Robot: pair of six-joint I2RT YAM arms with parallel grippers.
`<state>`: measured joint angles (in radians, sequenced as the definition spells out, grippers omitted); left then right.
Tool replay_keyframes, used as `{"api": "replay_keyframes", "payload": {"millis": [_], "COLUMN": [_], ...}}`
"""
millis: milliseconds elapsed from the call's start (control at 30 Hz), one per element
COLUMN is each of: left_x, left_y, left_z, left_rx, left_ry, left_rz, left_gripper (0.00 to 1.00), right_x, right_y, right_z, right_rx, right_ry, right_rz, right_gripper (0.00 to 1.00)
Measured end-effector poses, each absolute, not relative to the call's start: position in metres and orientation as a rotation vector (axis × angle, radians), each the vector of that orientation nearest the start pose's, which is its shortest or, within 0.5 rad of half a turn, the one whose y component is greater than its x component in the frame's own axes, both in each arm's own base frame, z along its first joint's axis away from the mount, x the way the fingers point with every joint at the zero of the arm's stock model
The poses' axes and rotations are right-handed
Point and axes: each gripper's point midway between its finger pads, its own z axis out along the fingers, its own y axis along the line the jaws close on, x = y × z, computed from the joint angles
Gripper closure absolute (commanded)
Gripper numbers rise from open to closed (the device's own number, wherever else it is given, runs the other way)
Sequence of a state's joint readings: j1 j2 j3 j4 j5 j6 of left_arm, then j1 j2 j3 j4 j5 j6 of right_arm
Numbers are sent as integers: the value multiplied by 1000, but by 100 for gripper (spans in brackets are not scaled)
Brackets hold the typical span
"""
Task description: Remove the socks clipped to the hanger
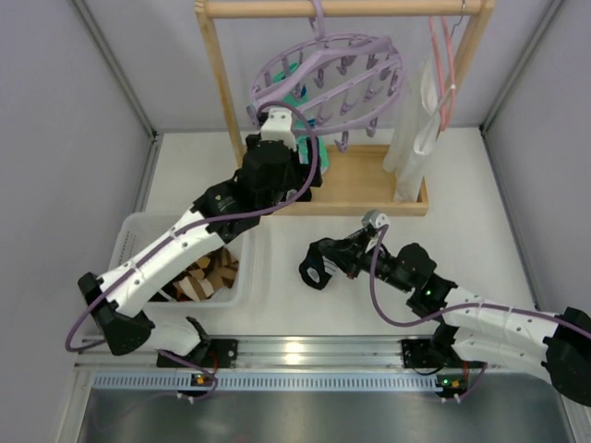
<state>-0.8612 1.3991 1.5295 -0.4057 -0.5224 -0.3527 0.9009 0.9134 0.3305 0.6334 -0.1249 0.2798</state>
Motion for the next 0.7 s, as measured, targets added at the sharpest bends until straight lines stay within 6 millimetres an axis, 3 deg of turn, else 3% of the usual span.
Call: {"api": "replay_keyframes", "payload": {"millis": [133,333,433,567,633,700], "left_x": [312,262,239,216,209,203], "left_y": [-220,-119,-75,-36,-23,-12], "left_z": [378,404,416,421,422,423], "left_rx": [3,-188,-268,-319,-334,-345], "left_ry": [1800,1722,1676,1644,1633,1622], "left_rz": [-280,-149,-101,-51,-26,4], "left_gripper": [2,1,2,1,1,2], "right_x": [196,210,213,206,201,199], "right_y": [304,354,391,459,499,537], "right_z": [225,283,314,345,350,341], "right_rx": [-622,-708,-772,-905,-967,-1022], "right_ry": [1511,1437,1385,1331,1308,1309], "right_rz": [1019,1093,1123,1158,1183,1196], "right_gripper": [100,100,100,100,100,100]}}
